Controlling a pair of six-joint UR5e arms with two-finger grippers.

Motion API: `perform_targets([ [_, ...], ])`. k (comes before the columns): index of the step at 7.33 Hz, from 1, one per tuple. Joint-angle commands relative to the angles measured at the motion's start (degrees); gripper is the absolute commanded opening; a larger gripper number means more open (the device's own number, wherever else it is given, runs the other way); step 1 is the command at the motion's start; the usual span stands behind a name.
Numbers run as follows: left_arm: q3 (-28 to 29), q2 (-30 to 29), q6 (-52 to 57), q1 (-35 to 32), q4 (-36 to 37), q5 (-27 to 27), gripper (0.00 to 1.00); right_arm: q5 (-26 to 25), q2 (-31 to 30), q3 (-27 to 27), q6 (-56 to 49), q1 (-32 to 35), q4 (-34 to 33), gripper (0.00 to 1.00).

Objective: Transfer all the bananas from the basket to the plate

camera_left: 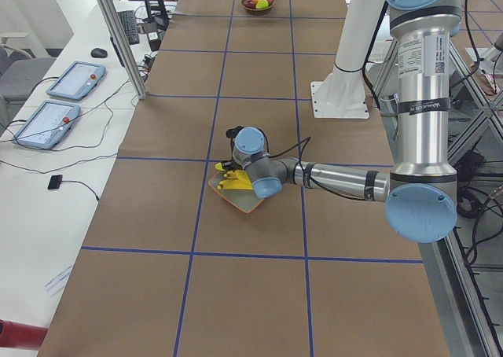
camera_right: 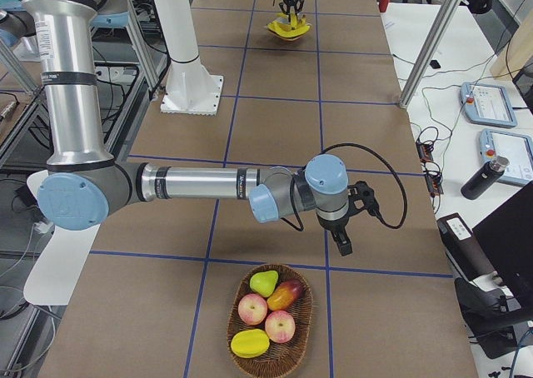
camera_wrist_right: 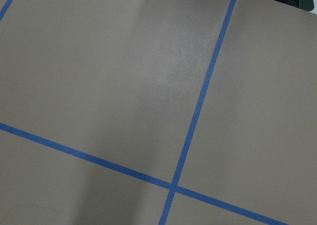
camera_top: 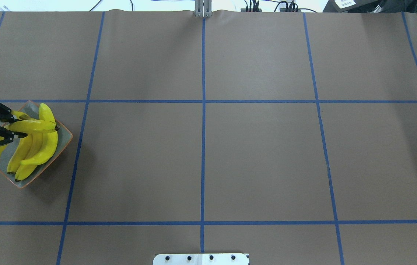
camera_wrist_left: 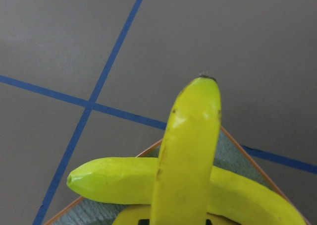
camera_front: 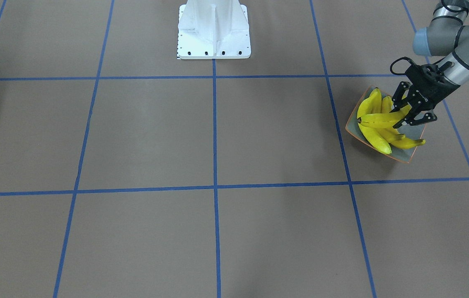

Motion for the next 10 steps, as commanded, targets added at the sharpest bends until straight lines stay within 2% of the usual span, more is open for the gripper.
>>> perform_targets([
  [1, 3.05, -0.88, 0.86, 0.03, -1.95, 0.05, 0.68, 0.07, -0.3, -0.06, -0.49, 0.38, 0.08, 1.0],
  [2, 2.97, -0.89, 0.25, -0.06, -2.04, -0.04, 0.96, 0.07, -0.3, -0.06, -0.5, 0.47, 0.08, 1.0],
  [3, 2.62, -1.06, -0.45, -1.36, -1.87, -0.39, 1.0, 0.07, -0.3, -0.06, -0.5, 0.82, -0.01, 1.0],
  [4, 2.27, -2.45, -3.42, -3.64, -1.43, -0.91, 1.0, 0.07, -0.3, -0.06, -0.76, 1.34, -0.27, 1.0],
  [6, 2.35, -4.13, -15.5, -10.65, 1.71, -7.65, 0.99, 0.15, -0.3, -0.93, -1.89, 2.14, -0.36, 1.0],
  [8, 1.57, -5.02, -17.42, -19.8, 15.2, -8.74, 0.99, 1.03, -0.21, -3.91, -3.66, 4.68, -0.71, 1.0],
  [10, 1.56, -5.02, -15.94, -20.97, 27.0, -8.31, 0.98, 1.29, -1.17, -4.89, -3.75, 4.95, -2.82, 1.0],
])
